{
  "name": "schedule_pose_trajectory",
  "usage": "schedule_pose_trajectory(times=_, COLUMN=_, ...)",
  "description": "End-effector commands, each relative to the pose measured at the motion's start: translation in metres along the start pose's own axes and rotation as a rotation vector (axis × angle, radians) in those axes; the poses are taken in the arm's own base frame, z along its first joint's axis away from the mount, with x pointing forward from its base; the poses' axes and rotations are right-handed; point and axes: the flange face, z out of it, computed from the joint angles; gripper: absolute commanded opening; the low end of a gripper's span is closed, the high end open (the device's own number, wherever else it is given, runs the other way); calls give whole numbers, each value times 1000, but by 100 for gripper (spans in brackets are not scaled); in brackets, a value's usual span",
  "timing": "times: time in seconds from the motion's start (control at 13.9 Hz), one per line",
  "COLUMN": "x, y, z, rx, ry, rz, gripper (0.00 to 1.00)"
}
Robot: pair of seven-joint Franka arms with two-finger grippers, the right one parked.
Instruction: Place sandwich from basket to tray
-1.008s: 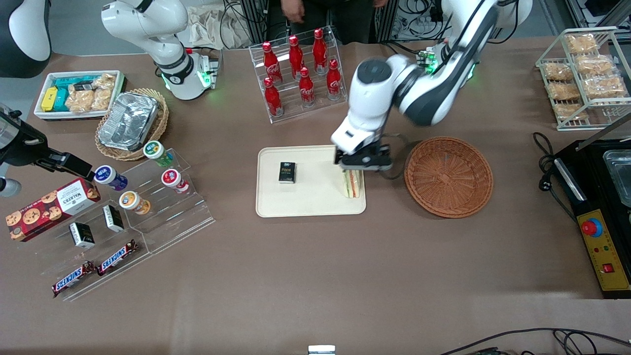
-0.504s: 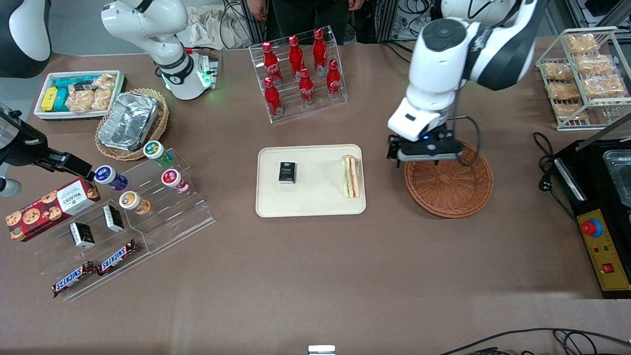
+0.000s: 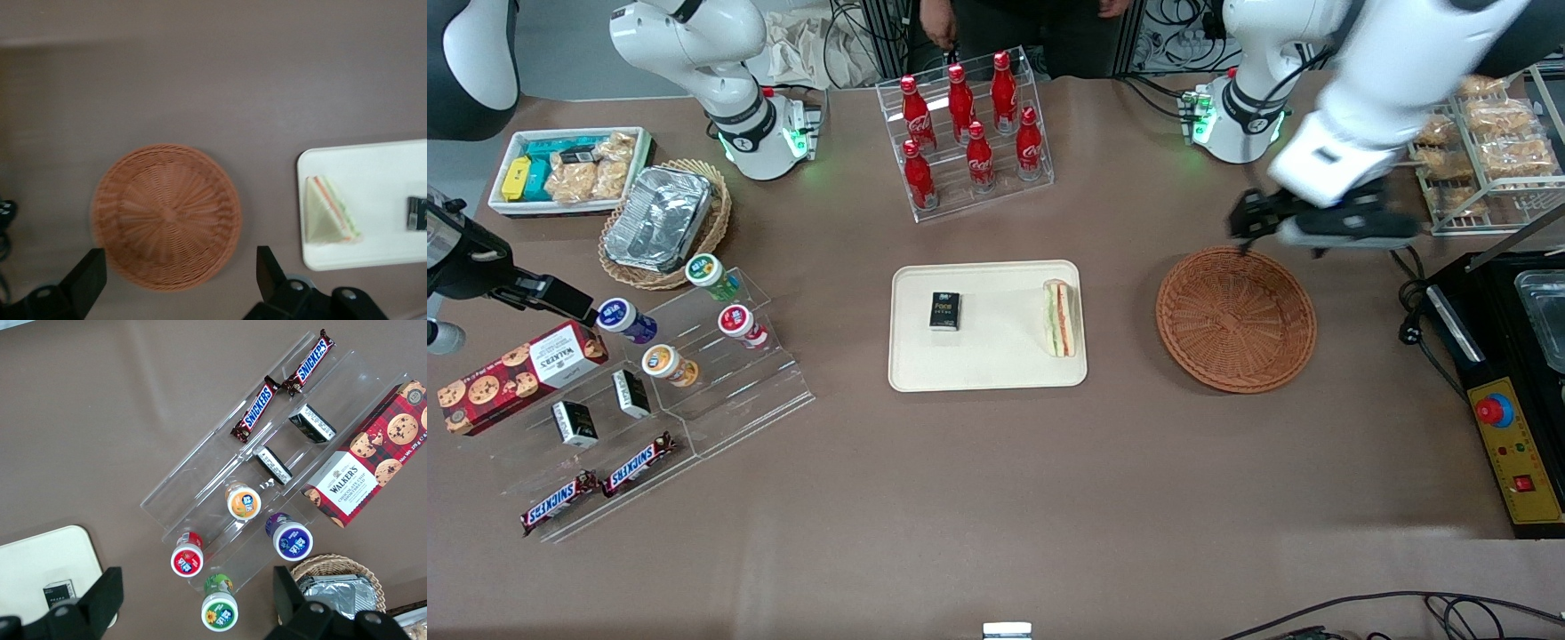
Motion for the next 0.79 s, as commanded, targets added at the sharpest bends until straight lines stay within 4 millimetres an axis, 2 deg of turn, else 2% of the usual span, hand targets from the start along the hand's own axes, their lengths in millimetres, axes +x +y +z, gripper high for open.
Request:
schedule_pose_trajectory(times=0.0, x=-5, y=-26, z=-13, rx=-27, ry=6, rz=25, gripper=100)
schedule_pose_trajectory(times=0.14, x=7, y=-28, z=-22, rx=-41, ry=26, rz=25, gripper=100)
schedule_pose_trajectory(times=0.36, x=43, y=-26, z=-35, rx=-42, ry=-13, rz=28, gripper=100)
schedule_pose_trajectory(times=0.43, x=55, y=-33, z=-42, rx=-45, ry=-29, rz=14, gripper=100)
schedule_pose_trajectory(times=0.72, x=57, y=-36, z=-53, rx=-43, ry=-48, rz=14, gripper=100)
